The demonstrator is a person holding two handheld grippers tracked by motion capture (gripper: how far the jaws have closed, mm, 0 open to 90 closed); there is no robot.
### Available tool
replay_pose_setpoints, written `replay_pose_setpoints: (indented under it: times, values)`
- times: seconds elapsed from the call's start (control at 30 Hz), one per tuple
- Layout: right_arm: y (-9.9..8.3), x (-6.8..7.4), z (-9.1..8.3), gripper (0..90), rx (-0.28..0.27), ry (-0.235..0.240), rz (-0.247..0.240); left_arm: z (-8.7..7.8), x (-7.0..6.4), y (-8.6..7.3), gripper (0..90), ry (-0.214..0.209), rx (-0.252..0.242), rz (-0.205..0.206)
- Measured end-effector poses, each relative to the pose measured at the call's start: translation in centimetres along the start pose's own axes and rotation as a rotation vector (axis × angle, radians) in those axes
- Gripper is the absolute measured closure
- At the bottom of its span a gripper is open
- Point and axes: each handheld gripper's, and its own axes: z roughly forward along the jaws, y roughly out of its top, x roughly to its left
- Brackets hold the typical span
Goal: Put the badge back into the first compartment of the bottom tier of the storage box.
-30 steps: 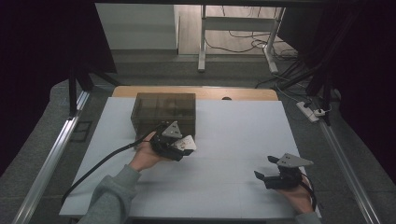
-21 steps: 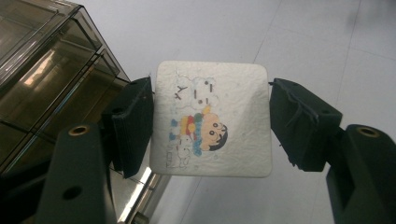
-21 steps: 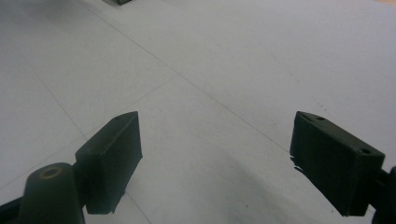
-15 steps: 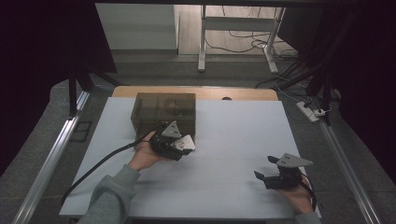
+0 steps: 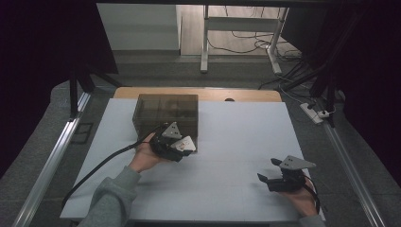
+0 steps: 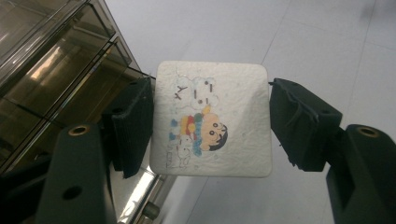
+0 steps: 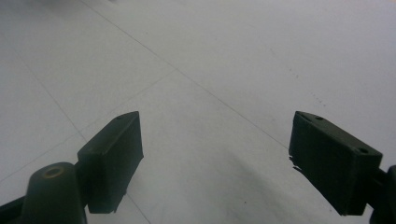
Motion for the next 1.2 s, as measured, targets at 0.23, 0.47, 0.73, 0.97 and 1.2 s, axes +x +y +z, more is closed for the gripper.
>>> replay_pose_setpoints:
  times: [0.23, 0.47, 0.73, 0.97, 1.2]
  values:
    - [0.02, 0.04, 0.01, 17.5, -0.001, 0.0, 0.001, -0.01, 0.25, -0.2, 32.2, 0.006, 0.003, -0.007]
    - [0.02, 0.06, 0.04, 17.6, 0.004, 0.001, -0.001, 0.04, 0.34, -0.31, 32.2, 0.013, 0.007, -0.008]
    - [0.02, 0.07, 0.07, 17.6, 0.013, -0.003, -0.006, 0.15, 0.37, -0.36, 32.1, 0.01, 0.011, -0.009]
    - [0.03, 0.09, 0.05, 17.6, 0.011, -0.003, -0.004, 0.18, 0.48, -0.45, 32.1, 0.019, 0.012, -0.01]
    - [0.01, 0.09, 0.1, 17.6, 0.013, 0.002, -0.007, 0.24, 0.63, -0.62, 32.2, 0.023, 0.016, -0.013]
